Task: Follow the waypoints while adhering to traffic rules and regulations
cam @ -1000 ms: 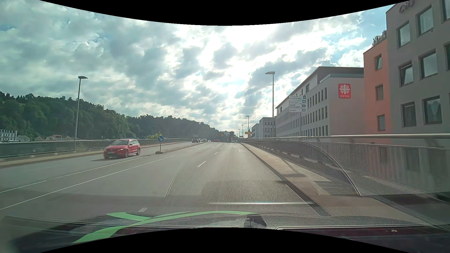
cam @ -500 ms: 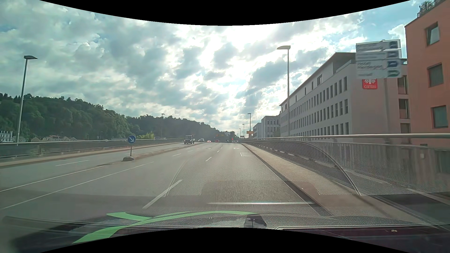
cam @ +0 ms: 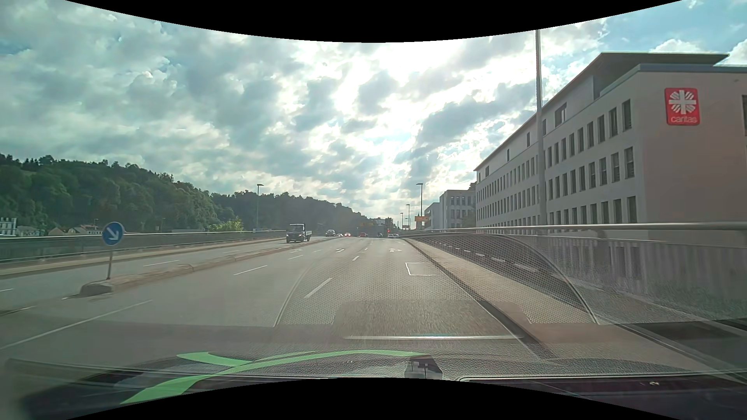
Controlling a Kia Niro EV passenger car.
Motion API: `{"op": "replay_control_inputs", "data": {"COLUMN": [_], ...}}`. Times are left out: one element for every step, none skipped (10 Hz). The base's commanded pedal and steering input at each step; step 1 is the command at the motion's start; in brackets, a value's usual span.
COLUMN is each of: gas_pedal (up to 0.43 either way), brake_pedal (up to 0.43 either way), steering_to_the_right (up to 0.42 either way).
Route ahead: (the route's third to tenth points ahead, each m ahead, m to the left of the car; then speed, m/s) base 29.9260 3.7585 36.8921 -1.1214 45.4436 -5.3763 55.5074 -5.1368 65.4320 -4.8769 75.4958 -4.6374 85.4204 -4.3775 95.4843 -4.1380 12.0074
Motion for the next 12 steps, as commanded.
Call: {"op": "replay_control_inputs", "data": {"gas_pedal": [0.177,0.177,0.177,0.177,0.177,0.177,0.157,0.067,0.039,0.039,0.047,0.059], "brake_pedal": [0.000,0.000,0.000,0.000,0.000,0.000,0.000,0.000,0.000,0.000,0.000,0.000], "steering_to_the_right": [-0.007,-0.006,-0.004,-0.002,-0.002,-0.002,-0.002,-0.002,-0.001,-0.002,-0.001,0.000]}}
